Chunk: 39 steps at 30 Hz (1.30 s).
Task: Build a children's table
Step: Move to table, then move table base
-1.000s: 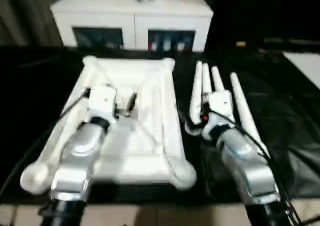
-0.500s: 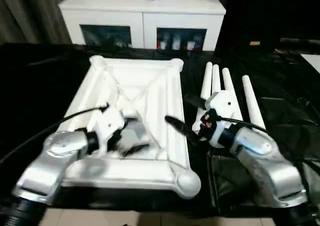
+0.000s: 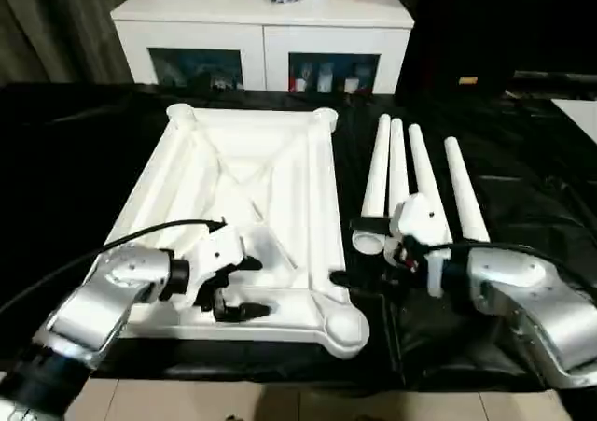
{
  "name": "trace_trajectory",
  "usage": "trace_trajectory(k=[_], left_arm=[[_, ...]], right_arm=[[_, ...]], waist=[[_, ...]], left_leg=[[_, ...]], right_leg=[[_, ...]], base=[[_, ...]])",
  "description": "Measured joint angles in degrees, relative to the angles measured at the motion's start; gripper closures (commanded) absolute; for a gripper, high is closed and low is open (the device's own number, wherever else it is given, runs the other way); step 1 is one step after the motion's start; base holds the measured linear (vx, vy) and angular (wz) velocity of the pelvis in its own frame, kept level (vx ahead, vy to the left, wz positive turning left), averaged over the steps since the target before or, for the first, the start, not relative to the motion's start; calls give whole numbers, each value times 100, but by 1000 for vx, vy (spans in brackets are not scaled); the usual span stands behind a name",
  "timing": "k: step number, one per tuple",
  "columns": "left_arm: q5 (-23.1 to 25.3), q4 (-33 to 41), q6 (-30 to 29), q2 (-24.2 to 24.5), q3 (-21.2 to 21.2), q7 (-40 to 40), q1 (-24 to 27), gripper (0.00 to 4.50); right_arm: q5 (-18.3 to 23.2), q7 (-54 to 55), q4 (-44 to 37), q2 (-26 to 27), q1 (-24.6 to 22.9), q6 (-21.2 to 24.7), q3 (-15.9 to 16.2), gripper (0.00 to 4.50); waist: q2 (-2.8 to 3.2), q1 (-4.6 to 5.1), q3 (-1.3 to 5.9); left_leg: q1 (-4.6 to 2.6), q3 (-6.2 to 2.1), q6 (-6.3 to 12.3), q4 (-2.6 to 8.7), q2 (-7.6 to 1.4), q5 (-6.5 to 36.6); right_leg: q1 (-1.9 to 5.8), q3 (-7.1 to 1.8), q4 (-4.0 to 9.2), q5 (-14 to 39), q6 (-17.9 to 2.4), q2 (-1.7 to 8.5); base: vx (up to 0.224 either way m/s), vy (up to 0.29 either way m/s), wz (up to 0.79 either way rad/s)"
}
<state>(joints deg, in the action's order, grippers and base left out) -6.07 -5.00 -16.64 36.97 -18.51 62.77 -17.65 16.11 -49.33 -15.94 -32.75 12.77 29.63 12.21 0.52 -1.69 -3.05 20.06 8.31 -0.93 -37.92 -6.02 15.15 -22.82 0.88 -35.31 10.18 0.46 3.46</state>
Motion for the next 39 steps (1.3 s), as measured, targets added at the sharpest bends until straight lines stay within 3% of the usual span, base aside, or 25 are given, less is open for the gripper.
trace_trajectory(k=[12,39], left_arm=[[202,-444,403,6,-66,70,-146,192],[351,-555,339,51,-157,331,-225,397]], right_arm=[[-87,163,-74,235,-44,-3,194,0],[-215,278,-96,299,-133,-23,283,0]], waist=[[-4,-36,2],[-5,-18,1]], left_leg=[[5,5,-11,94,-1,-42],[2,6,-33,98,-9,-56]], right_leg=[[-16,7,31,-28,-55,-1],[-12,5,23,-27,-54,-2]], base=[[13,0,1],[0,0,0]])
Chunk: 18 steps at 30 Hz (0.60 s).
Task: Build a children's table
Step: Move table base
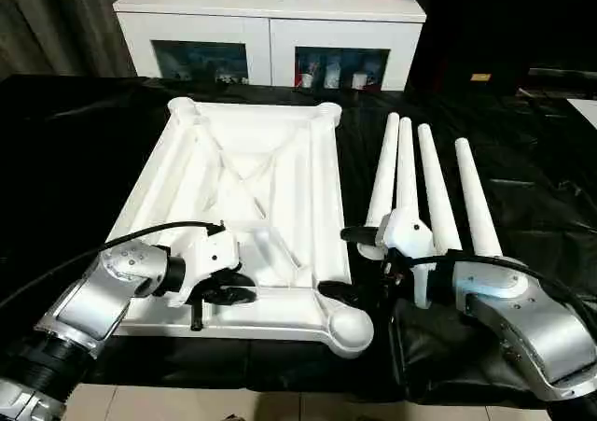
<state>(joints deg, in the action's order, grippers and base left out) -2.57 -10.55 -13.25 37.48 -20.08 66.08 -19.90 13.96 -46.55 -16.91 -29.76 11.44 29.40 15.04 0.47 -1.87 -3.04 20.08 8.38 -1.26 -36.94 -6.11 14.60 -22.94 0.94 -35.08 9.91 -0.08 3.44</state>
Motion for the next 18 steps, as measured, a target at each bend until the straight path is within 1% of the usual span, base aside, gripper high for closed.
trace_trajectory(k=[2,4,6,8,10,12,18], left_arm=[[58,-179,39,-100,0,-82,-87,425],[148,-366,101,-197,1,-312,-204,433],[206,-509,133,-244,6,-526,-284,439],[275,-724,214,-259,50,-771,-385,445],[363,-947,302,-286,139,-985,-478,449],[416,-1097,388,-306,191,-1129,-527,449],[453,-1631,765,-469,222,-1138,-805,449]], right_arm=[[-11,39,1,28,0,0,0,0],[-12,99,1,85,0,-4,5,0],[-15,154,2,97,-1,-4,5,0],[-44,248,7,165,0,-17,-7,0],[-92,311,32,213,1,-53,-7,0],[-128,400,94,234,14,-97,-21,0],[-255,712,253,402,163,-105,-105,0]], waist=[[2,6,0],[1,28,0],[1,83,0],[0,174,-1],[-1,221,-1],[-1,225,-1],[21,125,-13]], left_leg=[[-1,2,0,0,0,0],[-1,2,0,0,0,0],[8,2,-5,4,0,-3],[6,2,-9,10,-4,-5],[11,2,-19,14,-13,-11],[12,2,-20,16,-19,-11],[9,6,-20,32,-21,-13]], right_leg=[[2,-1,1,0,0,0],[2,-1,0,0,0,0],[4,-1,-1,0,0,-1],[1,0,-1,1,2,-4],[-7,5,-1,1,2,-9],[-8,11,1,1,2,-13],[-15,15,9,2,2,-13]], base=[[0,0,0],[0,0,0],[0,0,0],[0,0,0],[0,0,0],[0,0,0],[0,0,0]])
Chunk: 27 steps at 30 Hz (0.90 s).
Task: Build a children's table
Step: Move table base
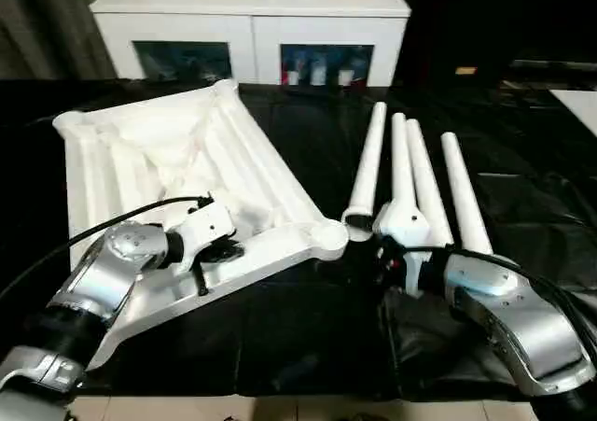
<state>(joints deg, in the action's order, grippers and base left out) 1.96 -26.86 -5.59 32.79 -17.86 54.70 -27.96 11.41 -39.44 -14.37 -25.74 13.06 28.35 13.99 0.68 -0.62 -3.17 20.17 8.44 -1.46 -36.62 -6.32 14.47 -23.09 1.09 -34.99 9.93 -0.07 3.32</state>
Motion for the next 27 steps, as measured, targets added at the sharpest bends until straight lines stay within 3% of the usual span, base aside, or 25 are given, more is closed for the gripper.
trace_trajectory(k=[4,11,12,22,27], left_arm=[[-2,-399,455,-84,-3,96,-152,449],[95,-616,910,-23,-59,331,-236,449],[102,-624,913,-21,-59,338,-245,424],[-470,-137,660,131,411,719,-243,353],[-728,212,345,276,692,817,-148,309]], right_arm=[[-64,154,0,47,25,-52,-10,0],[-300,708,148,264,54,-22,-176,0],[-301,779,158,288,69,50,-219,0],[-219,1547,803,879,667,708,-713,0],[-294,2180,1671,1161,1481,1215,-974,0]], waist=[[11,-97,-4],[24,-133,-10],[27,-131,-11],[11,-116,-22],[10,-95,-23]], left_leg=[[-11,38,-7,0,-31,-4],[-14,63,-15,11,-48,-9],[-14,65,-15,11,-48,-9],[-9,85,-21,11,-55,-12],[-13,102,-25,11,-64,-14]], right_leg=[[0,2,-2,0,-1,0],[-3,1,-1,0,0,1],[-3,1,-1,0,0,1],[-15,-3,-1,1,-1,1],[-21,-5,-9,0,-2,1]], base=[[0,0,0],[0,0,0],[0,0,0],[0,0,0],[0,0,0]])
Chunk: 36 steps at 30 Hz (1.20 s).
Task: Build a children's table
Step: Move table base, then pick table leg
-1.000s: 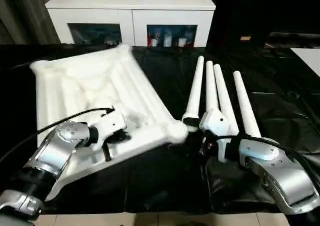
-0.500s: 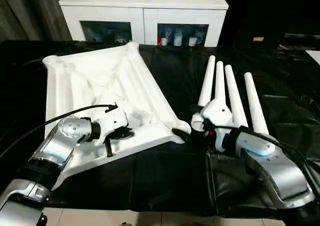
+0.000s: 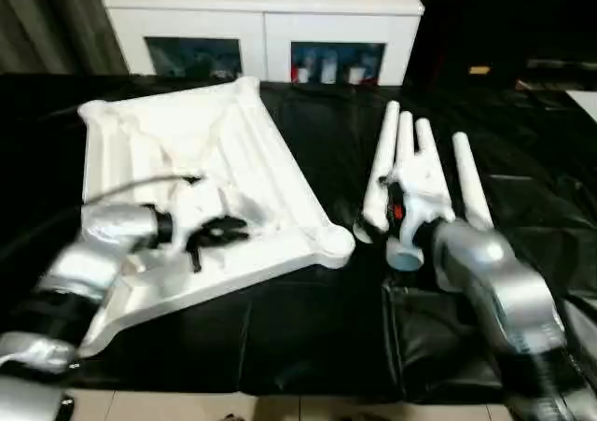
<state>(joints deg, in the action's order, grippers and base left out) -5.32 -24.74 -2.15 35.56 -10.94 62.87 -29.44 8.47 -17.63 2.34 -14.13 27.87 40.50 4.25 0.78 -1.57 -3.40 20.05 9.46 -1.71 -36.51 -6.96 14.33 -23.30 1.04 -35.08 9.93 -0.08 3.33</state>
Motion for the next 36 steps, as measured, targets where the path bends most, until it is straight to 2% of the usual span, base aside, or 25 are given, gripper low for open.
trace_trajectory(k=[2,5,6,7,9,12,13,20,31,36], left_arm=[[-99,174,-262,-62,143,-149,-10,284],[-195,467,-532,-151,206,-257,-12,266],[-275,669,-748,-239,226,-313,14,266],[-426,1038,-1008,-431,217,-362,14,243],[-629,1526,-1276,-652,71,-354,16,224],[-758,1922,-1616,-624,-16,-299,22,224],[-818,2127,-1824,-572,-35,-268,25,224],[-927,2747,-2386,-425,-117,-159,95,224],[-959,3074,-2715,-310,-191,-126,233,224],[-958,3125,-2792,-308,-308,-135,278,224]], right_arm=[[-143,242,730,96,490,72,-18,0],[-224,364,1331,189,767,18,-35,0],[-266,484,1825,267,1006,-32,-37,0],[-373,685,2449,309,1316,-57,-53,0],[-428,889,2983,409,1652,-65,-92,0],[-393,979,3522,494,1966,-94,-237,0],[-386,1052,3936,497,2159,-113,-355,0],[-377,1224,4901,564,2623,-234,-563,0],[-335,954,5773,668,2875,-339,-660,0],[-333,938,5919,670,2916,-305,-722,0]], waist=[[-2,11,-1],[-11,-24,-3],[-25,-17,-11],[-36,-37,-16],[-47,-43,-23],[-63,-27,-24],[-73,-21,-29],[-84,-24,-29],[-105,-58,-19],[-111,-53,-15]], left_leg=[[5,9,-12,0,-3,-7],[5,31,-14,9,-17,-8],[5,42,-15,9,-23,-9],[14,46,-18,9,-25,-12],[20,83,-17,9,-50,-14],[27,97,-15,11,-58,-15],[39,99,-11,11,-60,-17],[46,107,8,14,-70,-36],[41,107,-15,13,-72,-45],[31,109,-19,13,-74,-48]], right_leg=[[-8,-2,-5,-2,-3,2],[-9,-1,-1,1,-5,2],[-12,-1,-7,1,-6,3],[-15,-1,0,0,-9,4],[-20,-1,2,1,-12,6],[-39,1,-11,8,-21,3],[-56,1,-19,9,-23,3],[-69,4,-29,9,-24,0],[-60,4,-38,5,-29,1],[-57,5,-46,5,-30,2]], base=[[0,0,0],[0,0,0],[0,0,0],[0,0,0],[0,0,0],[0,0,0],[0,0,0],[0,0,0],[0,0,0],[0,0,0]])
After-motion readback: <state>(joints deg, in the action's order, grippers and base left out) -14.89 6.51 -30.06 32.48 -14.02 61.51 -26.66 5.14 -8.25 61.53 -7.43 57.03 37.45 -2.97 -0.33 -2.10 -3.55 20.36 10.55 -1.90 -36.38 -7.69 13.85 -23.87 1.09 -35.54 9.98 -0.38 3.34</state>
